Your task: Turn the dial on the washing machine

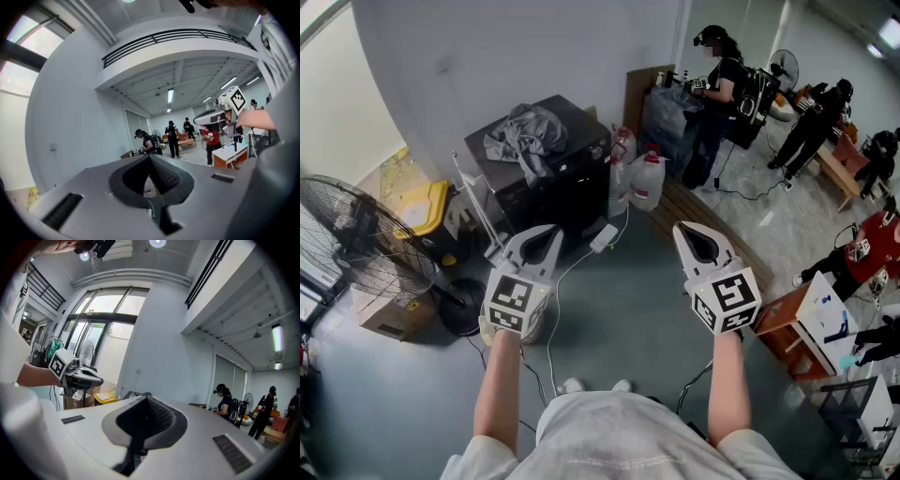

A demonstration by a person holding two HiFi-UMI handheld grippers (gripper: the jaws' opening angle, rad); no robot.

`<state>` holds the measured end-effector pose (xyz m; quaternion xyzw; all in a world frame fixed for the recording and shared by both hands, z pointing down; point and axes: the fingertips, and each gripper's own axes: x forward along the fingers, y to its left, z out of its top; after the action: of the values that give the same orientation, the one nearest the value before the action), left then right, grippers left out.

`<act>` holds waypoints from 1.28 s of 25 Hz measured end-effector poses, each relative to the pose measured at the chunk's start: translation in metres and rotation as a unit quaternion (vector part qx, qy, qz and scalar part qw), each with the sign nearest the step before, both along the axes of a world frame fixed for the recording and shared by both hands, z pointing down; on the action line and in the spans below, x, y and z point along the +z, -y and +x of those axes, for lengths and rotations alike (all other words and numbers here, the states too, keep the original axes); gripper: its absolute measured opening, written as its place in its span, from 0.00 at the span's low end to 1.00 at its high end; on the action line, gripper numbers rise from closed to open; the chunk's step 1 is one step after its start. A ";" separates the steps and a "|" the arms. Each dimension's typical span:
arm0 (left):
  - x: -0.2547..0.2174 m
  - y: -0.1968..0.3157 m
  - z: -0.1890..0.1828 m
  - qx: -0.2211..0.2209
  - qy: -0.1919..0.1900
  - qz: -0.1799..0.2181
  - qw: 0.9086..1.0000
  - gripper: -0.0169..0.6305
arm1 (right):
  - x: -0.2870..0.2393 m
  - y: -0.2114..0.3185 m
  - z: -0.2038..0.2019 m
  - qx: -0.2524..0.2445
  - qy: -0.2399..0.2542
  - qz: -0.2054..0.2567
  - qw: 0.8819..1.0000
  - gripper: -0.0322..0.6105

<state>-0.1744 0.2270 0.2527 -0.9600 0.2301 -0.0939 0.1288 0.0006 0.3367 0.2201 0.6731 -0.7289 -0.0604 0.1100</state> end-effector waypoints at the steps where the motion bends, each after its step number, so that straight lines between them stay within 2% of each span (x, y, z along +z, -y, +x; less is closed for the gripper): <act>1: 0.001 -0.002 0.002 -0.001 0.001 0.000 1.000 0.05 | 0.000 -0.002 0.003 -0.001 -0.001 0.001 1.000 0.07; 8: 0.008 -0.014 0.019 -0.015 0.000 -0.008 1.000 0.05 | 0.001 -0.011 0.029 -0.012 0.010 0.012 1.000 0.07; 14: 0.016 -0.016 0.034 -0.035 -0.004 -0.018 0.999 0.05 | 0.015 -0.010 0.046 -0.037 0.013 0.002 0.999 0.07; 20: 0.023 0.000 0.054 -0.035 0.012 -0.011 0.999 0.05 | 0.024 0.007 0.064 -0.049 0.032 -0.014 0.998 0.07; 25: 0.036 0.044 0.065 -0.028 0.020 -0.010 0.999 0.05 | 0.035 0.050 0.073 -0.042 0.021 -0.019 0.999 0.07; 32: 0.036 0.148 0.092 -0.024 0.008 -0.008 1.000 0.05 | 0.041 0.139 0.107 -0.022 -0.002 -0.021 1.000 0.07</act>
<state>-0.0828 0.0790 0.2886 -0.9546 0.2509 -0.1059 0.1210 0.1072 0.1973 0.2610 0.6544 -0.7443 -0.0488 0.1240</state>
